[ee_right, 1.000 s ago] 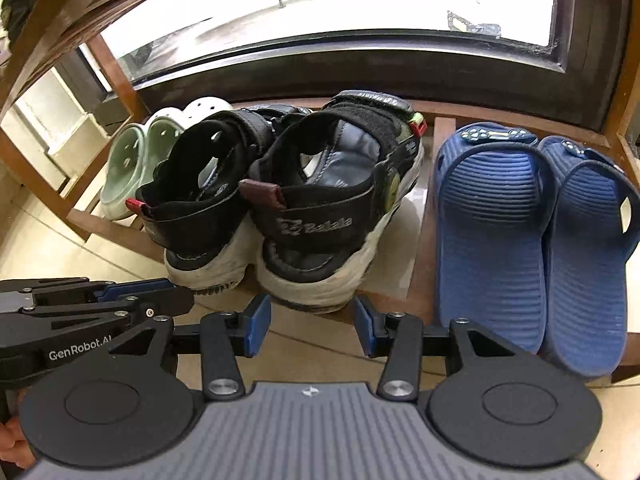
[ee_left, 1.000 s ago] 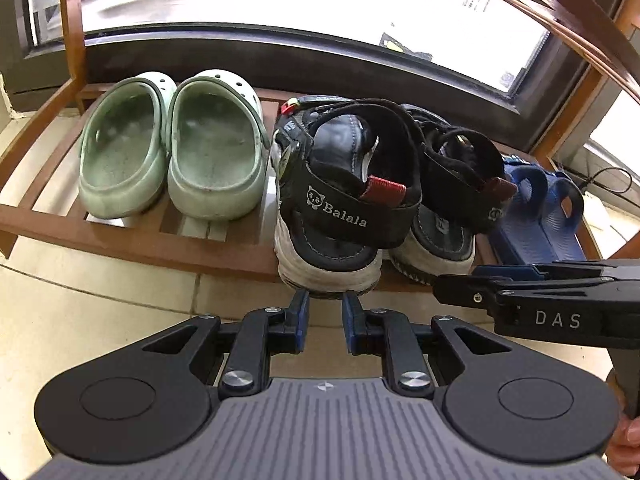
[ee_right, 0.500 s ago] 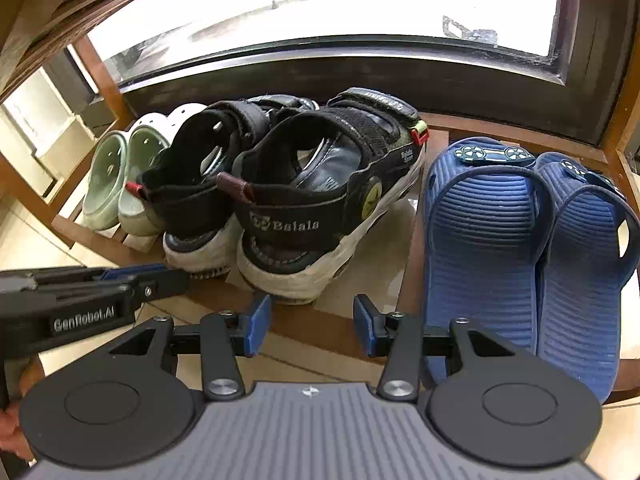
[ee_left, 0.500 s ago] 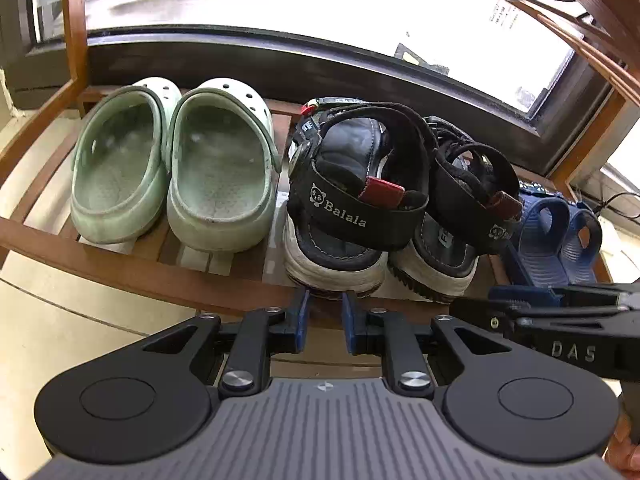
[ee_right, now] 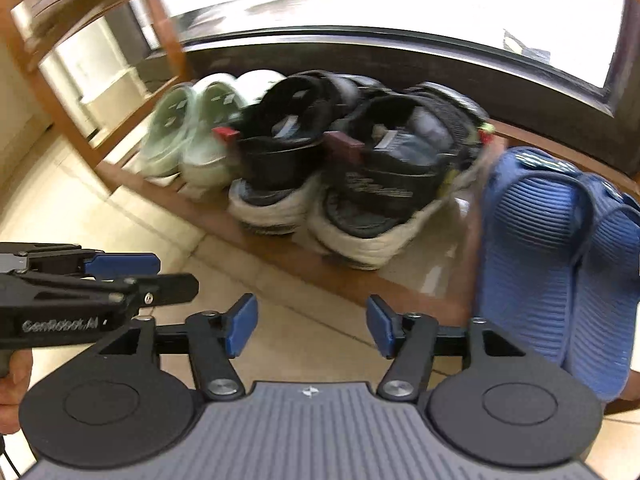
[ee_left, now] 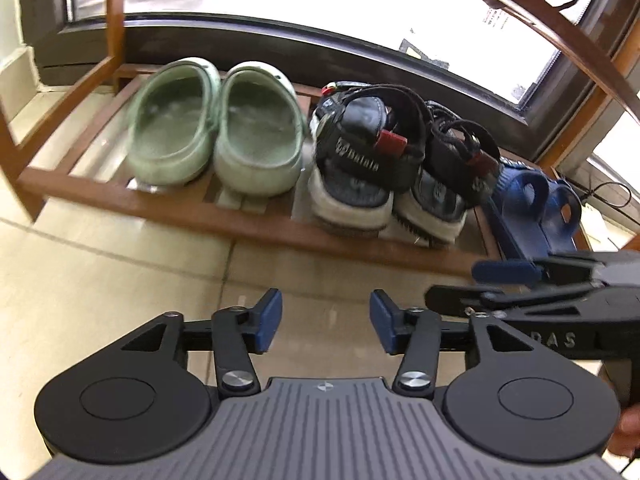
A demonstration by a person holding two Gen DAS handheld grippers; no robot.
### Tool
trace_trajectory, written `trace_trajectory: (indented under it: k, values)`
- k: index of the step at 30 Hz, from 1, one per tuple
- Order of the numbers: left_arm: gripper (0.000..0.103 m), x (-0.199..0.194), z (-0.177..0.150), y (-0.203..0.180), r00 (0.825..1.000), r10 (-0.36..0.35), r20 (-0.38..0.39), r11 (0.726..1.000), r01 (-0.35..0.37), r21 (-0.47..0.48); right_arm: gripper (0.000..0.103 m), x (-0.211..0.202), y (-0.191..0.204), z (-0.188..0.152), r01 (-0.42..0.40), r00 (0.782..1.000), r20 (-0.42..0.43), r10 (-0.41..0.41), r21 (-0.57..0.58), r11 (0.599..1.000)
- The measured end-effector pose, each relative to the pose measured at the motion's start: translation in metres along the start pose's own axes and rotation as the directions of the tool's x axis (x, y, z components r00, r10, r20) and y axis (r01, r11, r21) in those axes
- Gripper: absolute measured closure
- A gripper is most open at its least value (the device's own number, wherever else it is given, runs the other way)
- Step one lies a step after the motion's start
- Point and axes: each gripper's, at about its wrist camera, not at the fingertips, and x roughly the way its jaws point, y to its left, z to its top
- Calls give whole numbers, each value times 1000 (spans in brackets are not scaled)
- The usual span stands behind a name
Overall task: Organize scattered shoes
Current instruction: 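Lower the black sandals onto the lower shelf and open both tools, then move both tools away from the rack toward the pink fur-lined boots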
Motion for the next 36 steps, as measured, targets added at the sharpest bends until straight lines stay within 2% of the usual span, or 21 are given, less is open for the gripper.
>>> trace_trajectory:
  k: [4, 7, 13, 20, 25, 31, 36]
  values:
    - [35, -28, -9, 11, 1000, 23, 18, 1000, -24, 17, 27, -1, 23, 1, -39, 999, -10, 38, -71, 997]
    - [32, -50, -14, 24, 999, 42, 26, 999, -42, 12, 20, -4, 42, 2, -76, 997, -18, 74, -126, 989]
    - [25, -87, -22, 49, 997, 77, 31, 997, -77, -14, 16, -4, 74, 4, -130, 991, -58, 120, -205, 970]
    - [21, -145, -58, 83, 992, 117, 35, 986, -112, -121, 7, -6, 113, 4, -202, 978, -105, 178, -295, 934]
    - [20, -176, -93, 94, 985, 168, 48, 961, -152, -232, 2, -8, 138, 5, -242, 969, -134, 207, -364, 899]
    - [20, -214, -135, 106, 972, 230, 57, 912, -194, -361, 2, -12, 167, 3, -304, 952, -180, 249, -439, 846]
    - [20, -249, -169, 110, 953, 293, 73, 885, -242, -397, 2, -13, 190, -1, -349, 936, -226, 271, -484, 802]
